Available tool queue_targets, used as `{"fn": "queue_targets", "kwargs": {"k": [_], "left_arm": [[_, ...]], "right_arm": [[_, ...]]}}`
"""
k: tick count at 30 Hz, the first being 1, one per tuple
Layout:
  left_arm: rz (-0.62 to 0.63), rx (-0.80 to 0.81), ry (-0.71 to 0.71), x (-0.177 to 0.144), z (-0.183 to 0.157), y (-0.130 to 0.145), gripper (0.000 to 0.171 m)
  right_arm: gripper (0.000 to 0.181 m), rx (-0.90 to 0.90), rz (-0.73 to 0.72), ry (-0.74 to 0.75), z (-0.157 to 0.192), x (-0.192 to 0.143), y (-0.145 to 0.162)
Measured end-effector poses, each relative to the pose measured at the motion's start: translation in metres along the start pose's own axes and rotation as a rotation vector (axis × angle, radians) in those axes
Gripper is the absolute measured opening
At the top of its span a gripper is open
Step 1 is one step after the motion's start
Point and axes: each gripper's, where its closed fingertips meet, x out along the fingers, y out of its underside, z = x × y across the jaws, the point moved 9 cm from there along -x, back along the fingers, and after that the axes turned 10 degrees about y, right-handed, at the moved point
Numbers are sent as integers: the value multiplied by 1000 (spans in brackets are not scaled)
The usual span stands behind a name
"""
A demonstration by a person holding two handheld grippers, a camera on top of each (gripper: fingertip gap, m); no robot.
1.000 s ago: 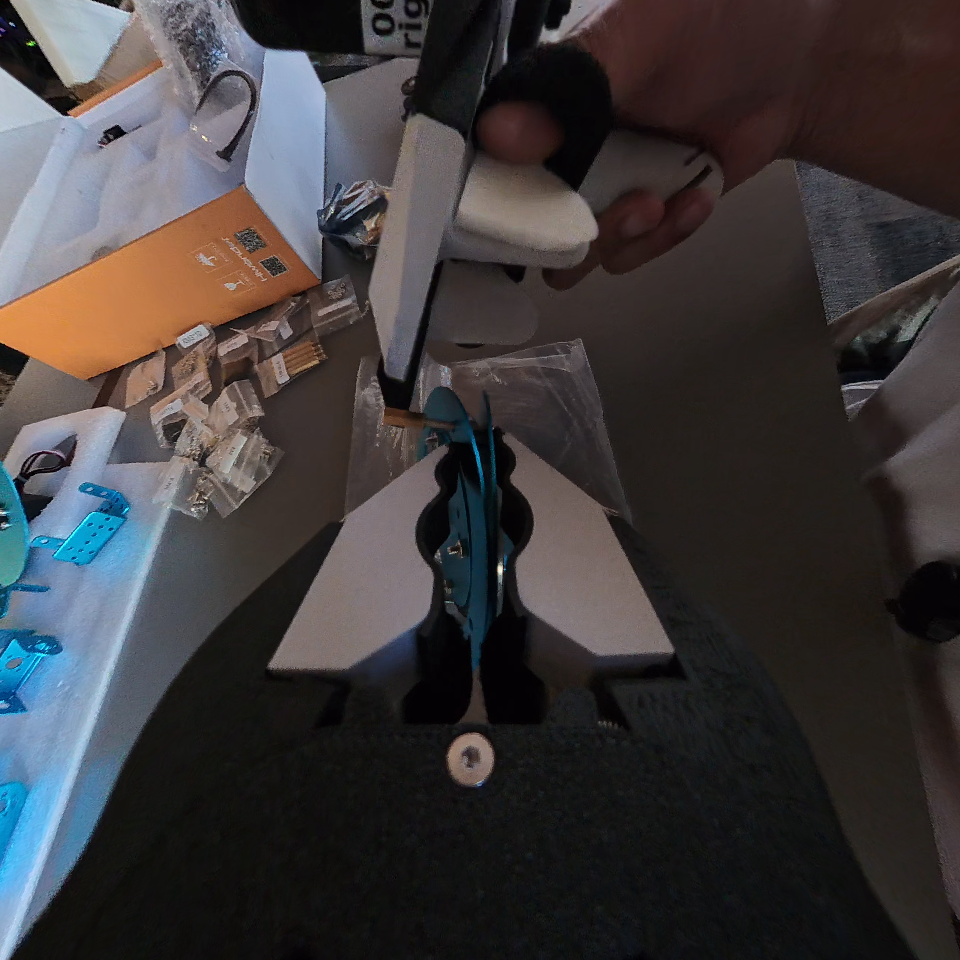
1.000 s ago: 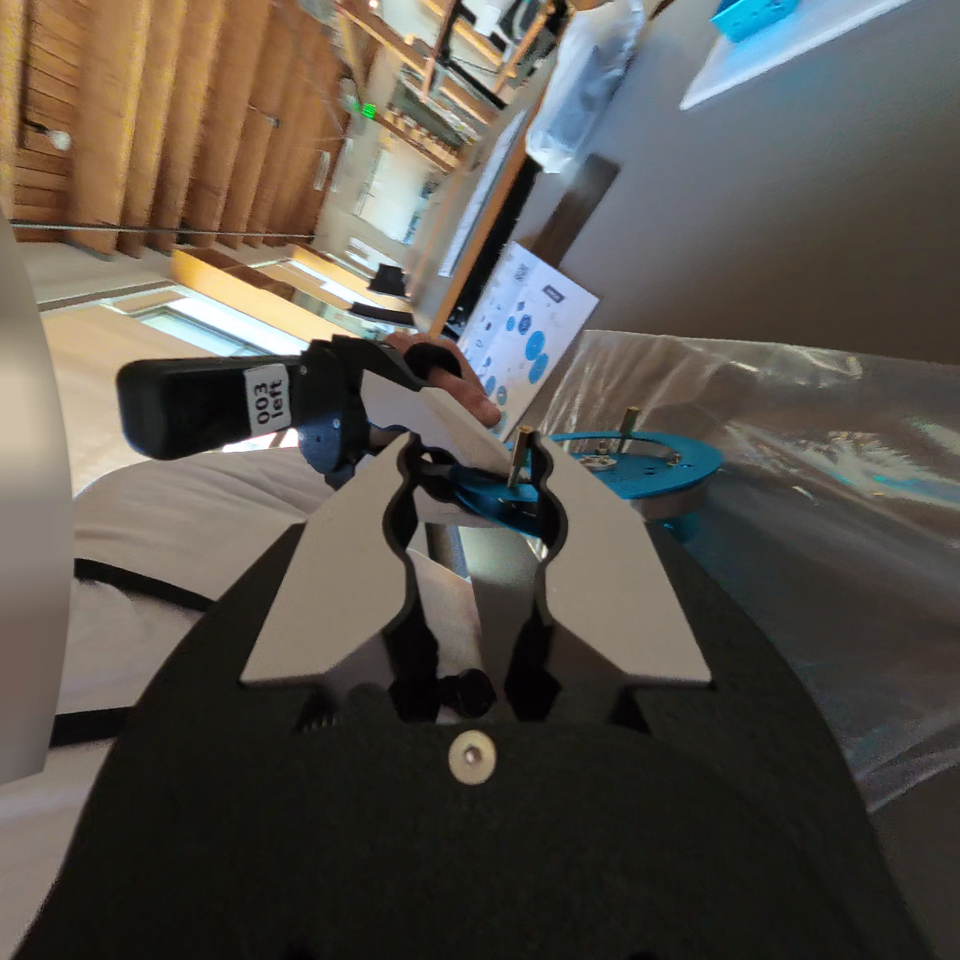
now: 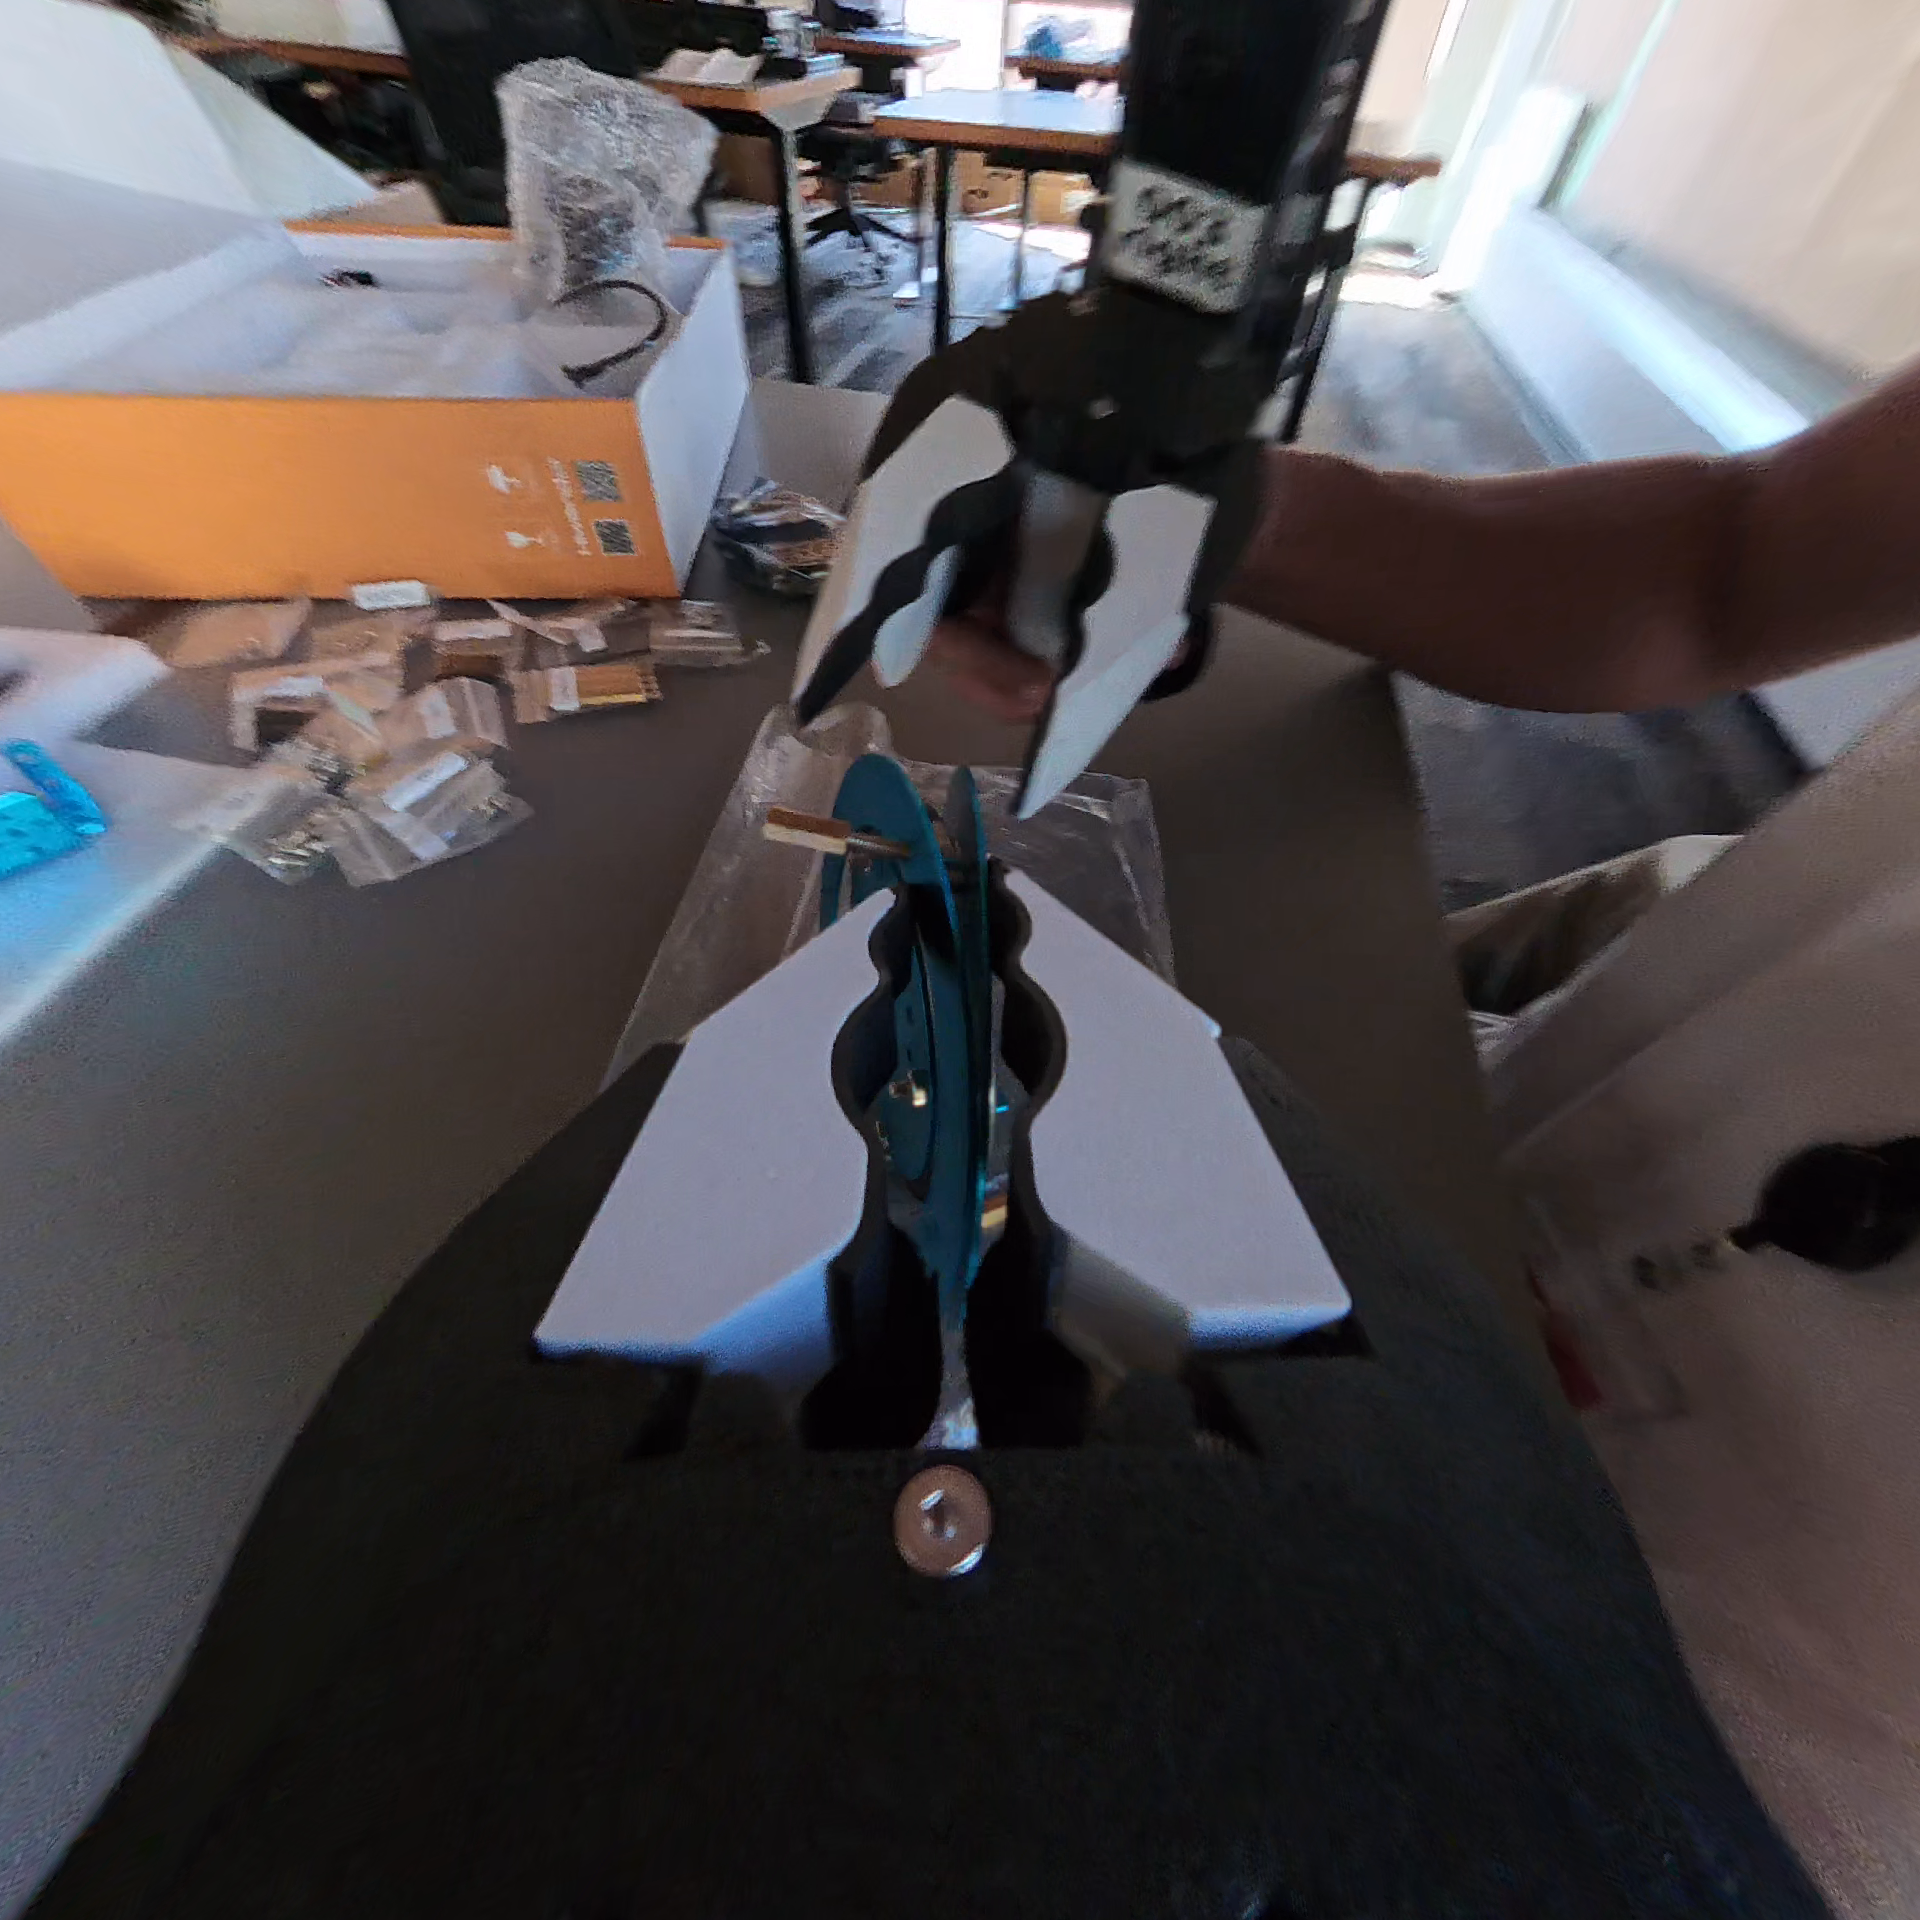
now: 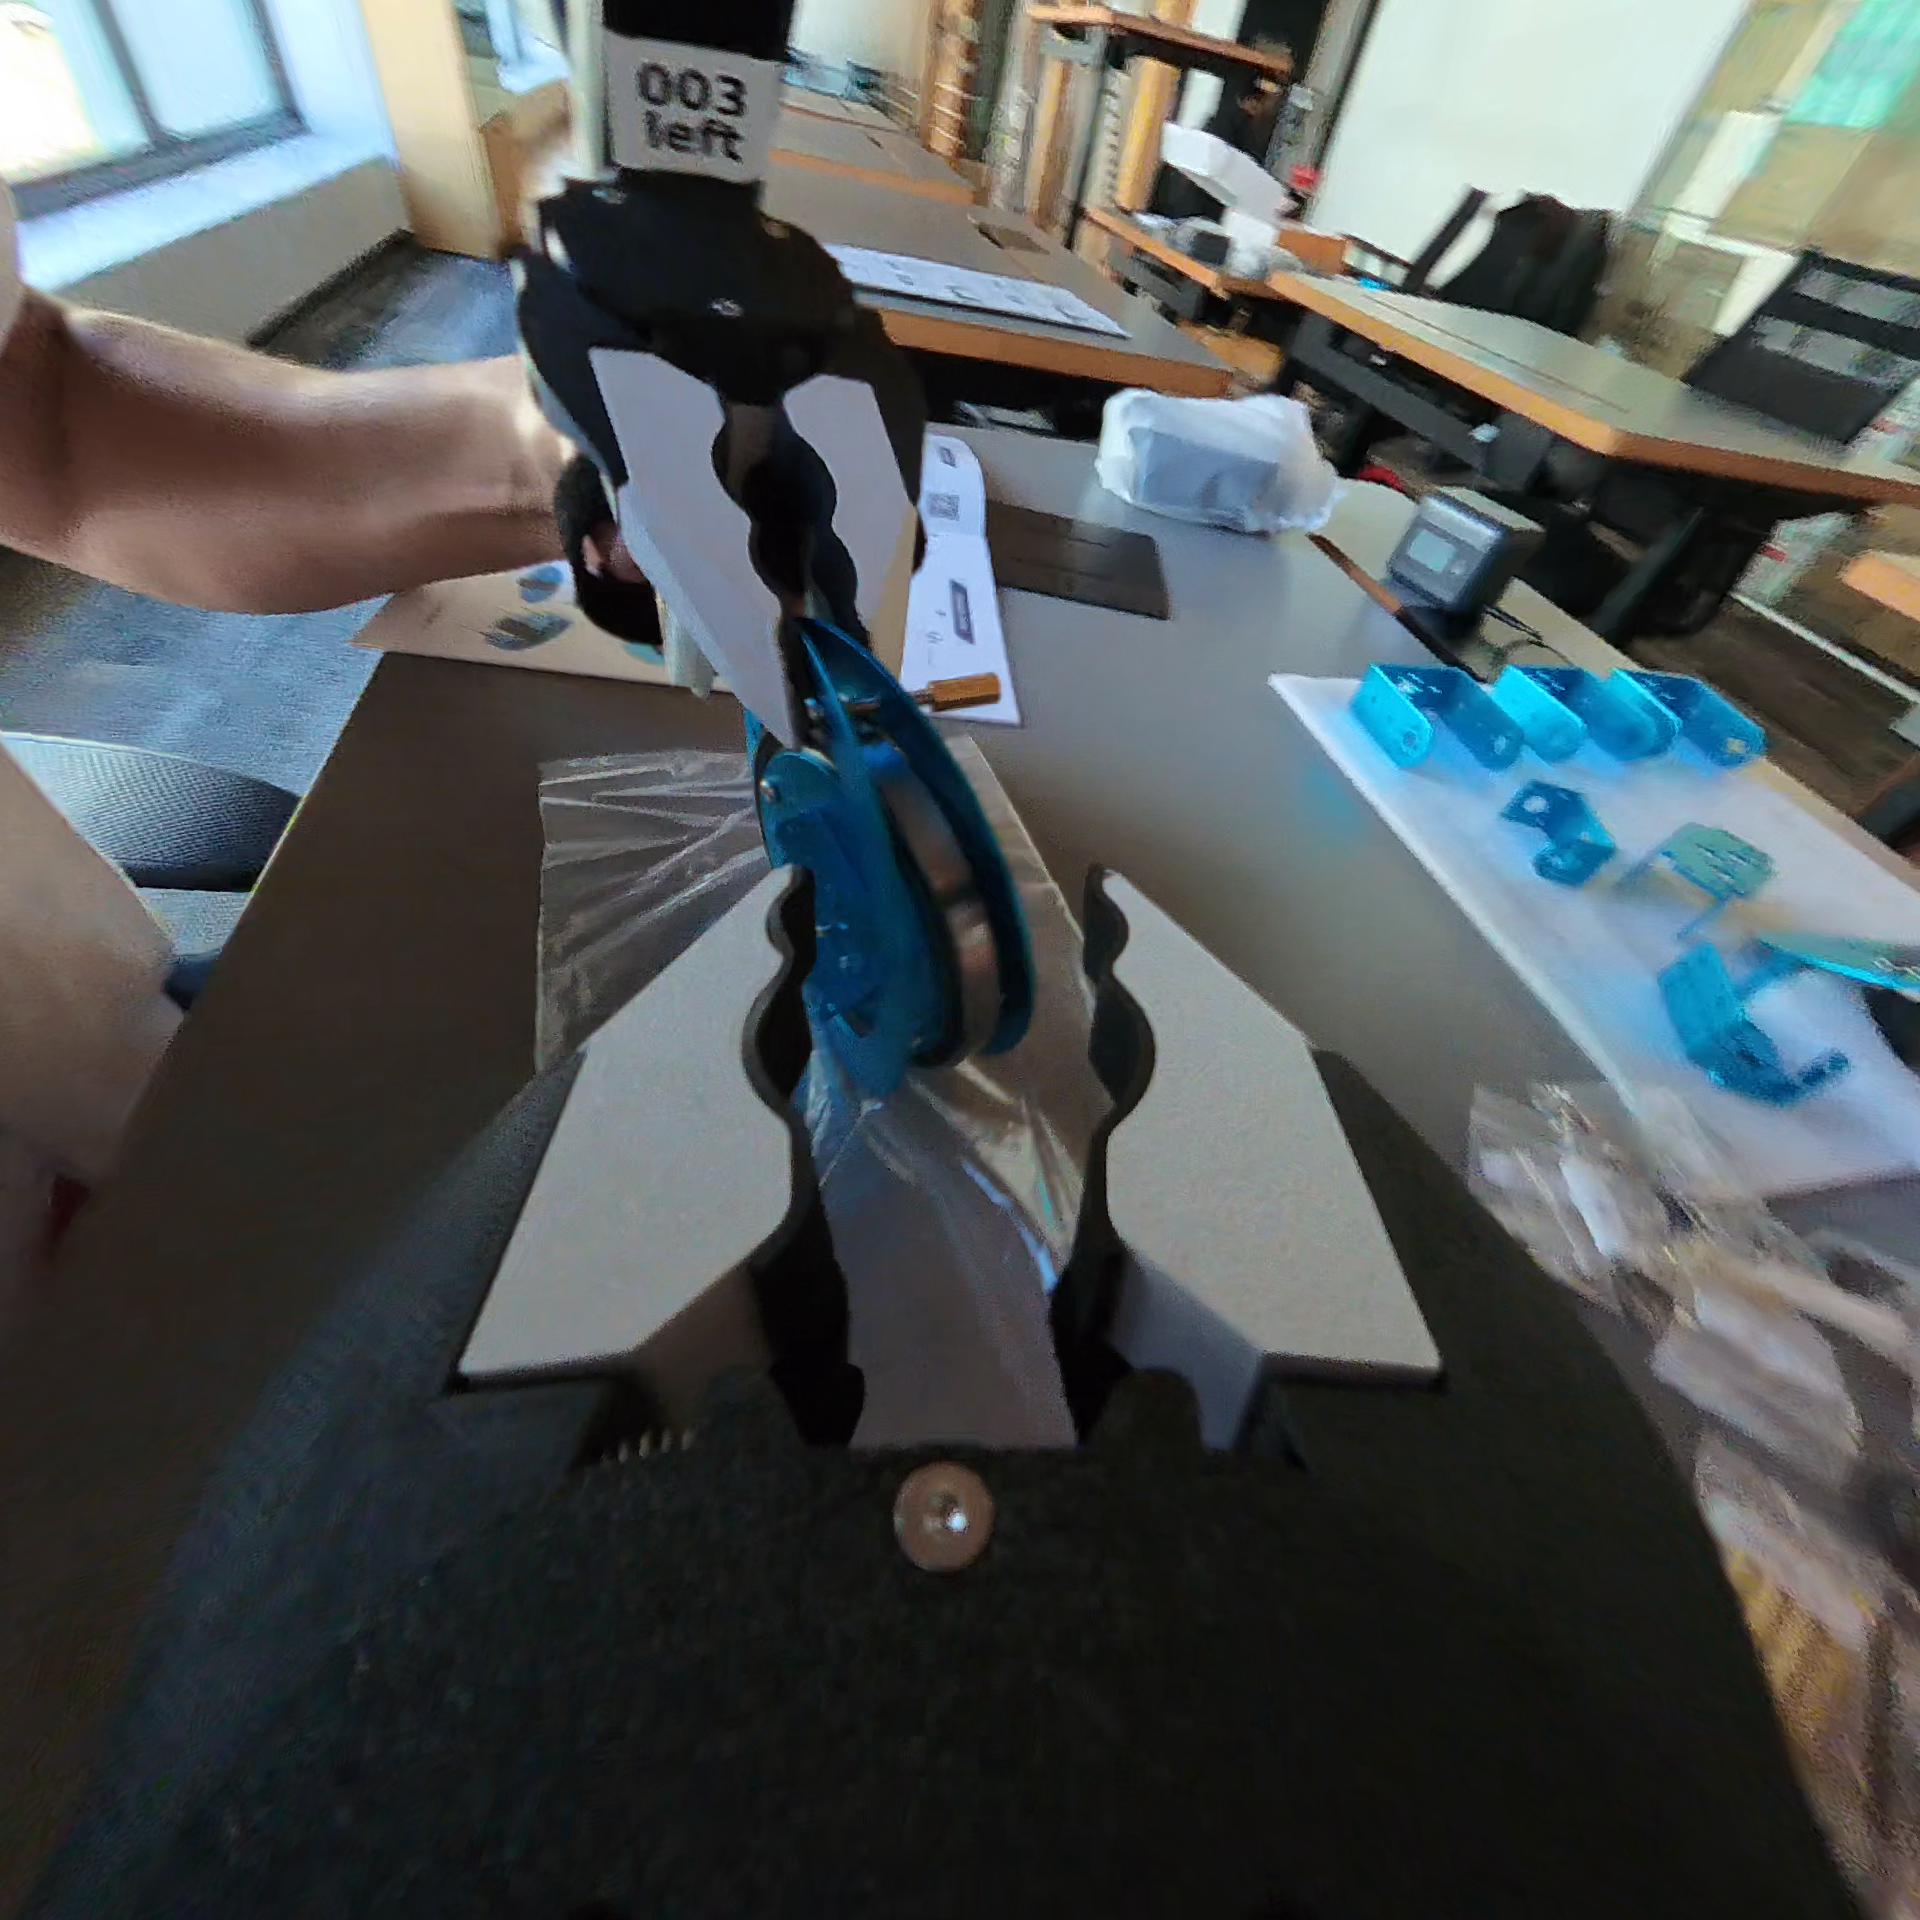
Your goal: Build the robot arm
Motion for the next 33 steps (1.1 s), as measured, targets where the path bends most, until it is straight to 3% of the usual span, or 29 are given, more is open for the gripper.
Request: {"fn": "queue_targets", "kwargs": {"k": [5,7,10,17,33], "left_arm": [[-36,-44,71,-15,16,6,12],[-15,-20,43,-19,17,6,13],[45,12,1,-25,16,8,16],[87,-7,-12,-23,14,28,20],[61,-36,20,-26,25,28,15]], "right_arm": [[46,53,6,-253,-20,40,13],[27,63,18,-320,-22,46,11],[17,165,76,-423,-25,48,5],[16,237,52,-422,-25,45,14],[17,247,55,-393,-29,43,17]]}}
